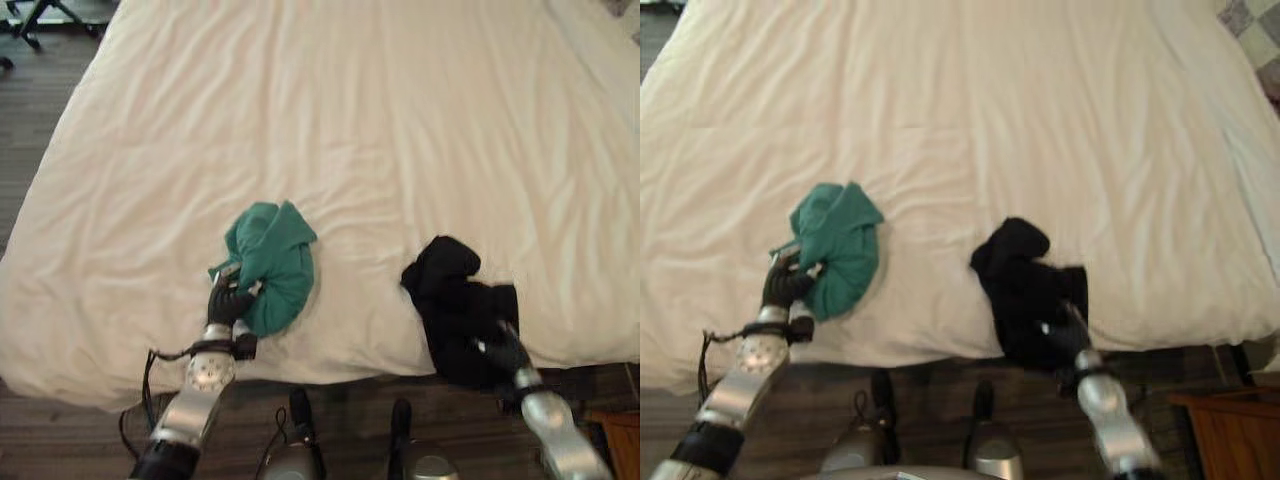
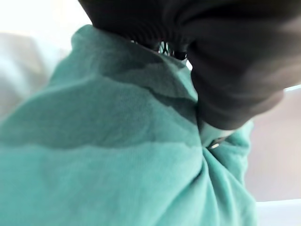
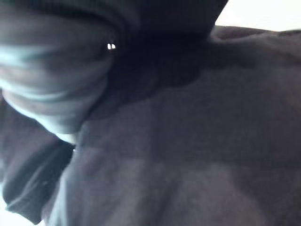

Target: Tidy up the quilt and then pick up the clothes from the bed and put them into the laundry hamper.

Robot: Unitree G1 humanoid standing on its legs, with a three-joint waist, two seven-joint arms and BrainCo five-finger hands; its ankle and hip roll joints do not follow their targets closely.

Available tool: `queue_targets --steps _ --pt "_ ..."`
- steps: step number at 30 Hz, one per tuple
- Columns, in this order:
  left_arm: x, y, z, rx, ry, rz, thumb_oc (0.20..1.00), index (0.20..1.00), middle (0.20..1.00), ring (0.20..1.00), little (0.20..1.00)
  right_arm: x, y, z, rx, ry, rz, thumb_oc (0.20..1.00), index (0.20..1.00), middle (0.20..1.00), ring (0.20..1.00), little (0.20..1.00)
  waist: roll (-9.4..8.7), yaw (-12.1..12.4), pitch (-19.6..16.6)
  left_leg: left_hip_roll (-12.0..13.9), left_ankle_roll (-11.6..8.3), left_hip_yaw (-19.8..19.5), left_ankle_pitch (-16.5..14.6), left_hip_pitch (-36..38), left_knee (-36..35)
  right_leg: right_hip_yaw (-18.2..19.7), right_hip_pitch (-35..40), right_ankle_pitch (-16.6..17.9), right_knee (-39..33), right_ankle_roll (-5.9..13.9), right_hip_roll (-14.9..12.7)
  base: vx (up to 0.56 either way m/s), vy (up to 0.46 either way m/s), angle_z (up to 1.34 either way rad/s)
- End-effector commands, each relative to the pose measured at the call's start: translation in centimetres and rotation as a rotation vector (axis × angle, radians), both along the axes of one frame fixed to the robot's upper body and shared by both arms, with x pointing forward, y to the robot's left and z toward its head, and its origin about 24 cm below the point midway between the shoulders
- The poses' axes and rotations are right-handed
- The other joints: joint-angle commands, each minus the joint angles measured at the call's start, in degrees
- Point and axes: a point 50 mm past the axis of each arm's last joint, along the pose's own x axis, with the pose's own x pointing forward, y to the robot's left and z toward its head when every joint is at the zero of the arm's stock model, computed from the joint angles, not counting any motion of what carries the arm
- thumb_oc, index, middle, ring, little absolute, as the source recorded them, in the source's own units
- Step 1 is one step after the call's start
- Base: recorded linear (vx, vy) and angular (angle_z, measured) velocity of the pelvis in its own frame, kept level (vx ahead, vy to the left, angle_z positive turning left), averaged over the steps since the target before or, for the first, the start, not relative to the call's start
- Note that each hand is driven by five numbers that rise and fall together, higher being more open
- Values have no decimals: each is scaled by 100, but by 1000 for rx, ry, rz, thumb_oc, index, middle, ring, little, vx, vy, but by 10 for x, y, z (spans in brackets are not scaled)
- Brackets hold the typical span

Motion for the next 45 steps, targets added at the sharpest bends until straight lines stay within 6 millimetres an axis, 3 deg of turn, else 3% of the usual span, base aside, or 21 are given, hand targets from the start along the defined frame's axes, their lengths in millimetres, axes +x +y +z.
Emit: queue_targets --steps 1,6,7,8,10,12,13,16,18,20,21,22,25,27,28,31,32,35,41,42,45 --pt "3 6 18 10 -104 -6 200 200 200 200 200 6 1 9 86 -68 35 200 200 200 200 200 50 -247 -281 6 -148 34 -578 355 -13 1641 -570 -567 660 170 649 14 67 26" --pt "-11 13 4 -28 -55 45 200 200 200 200 200 6 14 12 169 -106 45 200 200 200 200 200 112 -139 -397 -112 -90 -312 -578 405 -13 1706 -277 -617 347 -49 799 52 -34 50" --pt "-20 12 -10 -88 -10 86 200 200 200 200 200 17 23 19 185 -149 63 200 200 200 200 200 124 99 -459 -132 -92 -404 -570 369 -13 1435 -81 -580 -15 -42 703 44 -33 48" --pt "-20 12 -10 -88 -10 87 200 200 200 200 200 18 23 19 185 -150 63 200 200 200 200 200 123 71 -449 -138 -90 -429 -570 377 -13 1408 -46 -569 -49 -40 696 -2 -49 18" --pt "-18 7 -16 -177 -8 143 200 200 200 200 200 33 22 29 96 -216 28 200 200 200 200 200 189 482 -367 -168 -237 -685 -358 22 -13 647 25 -618 -312 45 520 -131 20 40" --pt "-17 5 -19 -196 -1 153 200 200 200 200 200 36 19 32 55 -234 10 200 200 200 200 200 232 513 -378 -149 -235 -574 -289 -159 -13 317 -33 -635 -312 76 428 -130 110 197" --pt "-38 29 -30 -270 20 215 200 200 200 200 200 40 6 41 -14 -284 -37 200 200 200 200 200 341 618 -322 91 -184 471 -343 -187 -13 -476 32 -642 -312 163 160 -45 240 233" --pt "-31 21 -28 -280 14 189 200 200 200 200 200 50 6 49 -34 -317 -43 200 200 200 200 200 382 539 -430 519 -268 2144 -416 159 59 -1361 276 -558 -312 200 -132 -29 262 235" --pt "-36 18 -35 -260 59 160 200 200 200 200 200 47 4 44 -38 -292 -57 200 200 200 200 200 377 608 -509 733 -373 2393 -285 354 209 -1952 555 -500 -280 133 -259 81 265 232" --pt "-43 18 -41 -245 105 142 200 200 200 200 200 36 2 34 -26 -244 -81 200 200 200 200 200 396 649 -599 782 -436 2183 -255 453 225 -2363 806 -483 -224 163 -345 121 247 218" --pt "-46 16 -44 -235 125 130 200 200 200 200 200 32 3 28 -14 -216 -96 200 200 200 200 200 422 705 -654 706 -399 2027 -316 497 141 -2430 862 -506 -107 191 -393 195 396 263" --pt "-46 12 -47 -197 155 100 200 200 200 200 200 29 2 27 -27 -212 -112 200 200 200 200 200 380 782 -661 394 -198 1695 -472 536 39 -2738 859 -201 727 406 -818 193 414 204" --pt "-47 11 -50 -155 172 103 200 200 200 200 200 30 6 26 -26 -209 -112 200 200 200 200 200 444 724 -548 58 63 1296 -751 602 -13 -2499 533 250 1918 628 -1325 165 430 193" --pt "-46 10 -49 -144 170 105 200 200 200 200 200 29 7 26 -24 -208 -112 200 200 200 200 200 482 707 -498 -18 148 1162 -837 614 -13 -2126 289 189 2345 623 -1355 111 228 133" --pt "-34 -5 -47 -120 148 57 200 200 200 200 200 31 9 27 5 -219 -132 200 200 200 200 200 606 426 -289 -106 100 421 -608 598 -13 -260 -615 -518 2309 331 -161 101 116 134" --pt "-28 -10 -48 -91 149 32 200 200 200 200 200 30 6 25 13 -220 -166 200 200 200 200 200 652 335 -224 -159 96 160 -651 540 -13 -10 -624 -777 1837 187 71 131 -7 243" --pt "-24 -14 -49 -89 158 18 200 200 200 200 200 28 6 21 41 -205 -185 200 200 200 200 200 595 216 -268 -272 79 -113 -641 564 -13 508 -682 -729 1193 160 407 120 -74 210" --pt "-21 -16 -50 -101 156 20 200 200 200 200 200 31 6 18 30 -188 -176 200 200 200 200 200 533 176 -291 -369 95 -279 -693 586 -13 825 -622 -514 657 165 487 118 -83 158" --pt "-31 -21 -61 -130 205 31 200 200 200 200 200 28 11 11 25 -143 -113 200 200 200 200 200 419 301 -529 -422 101 -212 -904 944 -13 806 16 -358 -99 72 448 127 -89 29" --pt "-14 -87 -131 -280 577 -24 200 200 200 200 200 -58 -27 -107 33 527 -393 200 200 200 200 200 496 571 -560 -228 -104 307 -866 1298 0 -433 738 -769 -153 22 501 92 -71 -19" --pt "-12 -92 -125 -239 547 -79 200 200 200 200 200 -49 -24 -103 22 494 -361 200 200 200 200 200 518 561 -527 -190 -145 231 -819 1285 -13 -481 676 -839 -33 -19 517 18 -86 9"
